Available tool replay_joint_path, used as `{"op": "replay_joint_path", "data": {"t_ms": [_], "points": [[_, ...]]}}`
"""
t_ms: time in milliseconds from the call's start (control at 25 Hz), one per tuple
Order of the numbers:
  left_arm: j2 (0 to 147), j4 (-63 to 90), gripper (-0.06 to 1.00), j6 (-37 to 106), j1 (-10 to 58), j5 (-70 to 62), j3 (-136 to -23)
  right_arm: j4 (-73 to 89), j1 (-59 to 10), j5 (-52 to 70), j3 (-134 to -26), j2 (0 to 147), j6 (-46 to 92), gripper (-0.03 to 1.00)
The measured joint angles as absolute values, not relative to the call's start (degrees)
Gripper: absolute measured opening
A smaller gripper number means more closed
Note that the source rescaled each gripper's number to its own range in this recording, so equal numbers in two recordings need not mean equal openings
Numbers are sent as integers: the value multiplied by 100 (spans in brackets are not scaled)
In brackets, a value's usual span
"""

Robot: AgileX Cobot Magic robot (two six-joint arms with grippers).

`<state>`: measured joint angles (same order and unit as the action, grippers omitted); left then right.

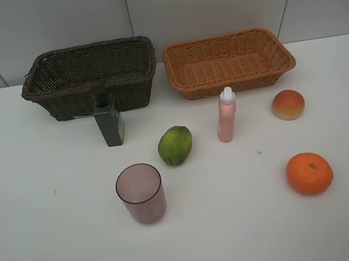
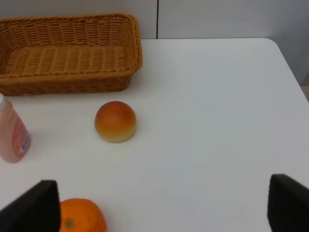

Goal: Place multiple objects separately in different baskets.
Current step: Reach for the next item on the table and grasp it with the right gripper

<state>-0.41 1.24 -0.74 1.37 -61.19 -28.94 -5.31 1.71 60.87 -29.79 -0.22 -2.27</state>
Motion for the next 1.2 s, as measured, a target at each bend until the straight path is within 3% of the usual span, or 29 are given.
{"op": "replay_joint_path", "data": {"t_ms": [1200], "points": [[-41,124,100,-85,137,-6119,-2894,-531,171,6087,-2979,-22,-227,84]]}}
